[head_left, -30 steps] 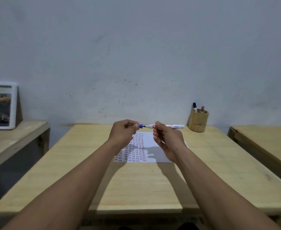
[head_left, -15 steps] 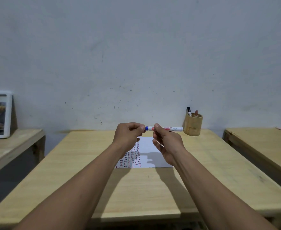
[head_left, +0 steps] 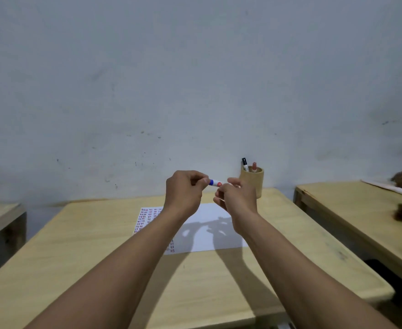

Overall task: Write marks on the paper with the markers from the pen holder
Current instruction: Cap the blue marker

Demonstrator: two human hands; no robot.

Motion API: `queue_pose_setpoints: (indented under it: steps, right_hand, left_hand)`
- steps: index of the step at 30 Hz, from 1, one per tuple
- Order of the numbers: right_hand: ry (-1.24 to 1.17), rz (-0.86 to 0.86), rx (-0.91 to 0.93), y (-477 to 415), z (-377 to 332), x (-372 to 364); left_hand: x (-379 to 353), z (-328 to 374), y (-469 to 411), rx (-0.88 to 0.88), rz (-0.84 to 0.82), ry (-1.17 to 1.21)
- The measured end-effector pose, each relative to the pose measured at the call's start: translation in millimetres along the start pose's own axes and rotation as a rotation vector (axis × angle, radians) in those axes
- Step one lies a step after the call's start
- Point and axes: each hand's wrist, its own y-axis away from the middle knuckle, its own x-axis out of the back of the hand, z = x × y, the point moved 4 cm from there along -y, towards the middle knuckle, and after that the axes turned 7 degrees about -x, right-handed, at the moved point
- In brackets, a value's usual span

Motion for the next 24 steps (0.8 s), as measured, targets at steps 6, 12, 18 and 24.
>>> queue_pose_setpoints:
  steps: [6, 12, 18, 24]
  right_hand:
    - [0.564, 0.004, 0.259, -12, -9, 15]
    - [0.735, 0.039, 0.364, -37, -31, 38]
    - [0.728, 0.152, 0.415, -85, -71, 72]
    - [0.652, 0.218, 0.457, -138, -100, 94]
  left_hand:
    - [-22, 13, -13, -0.056, -0.056, -0.059]
    - [-45, 24, -37, -0.036, -0.059, -0.008]
    - [-102, -8, -58, 0.040, -0.112, -0.004]
    - [-174, -37, -81, 0.062, -0.240, -0.048]
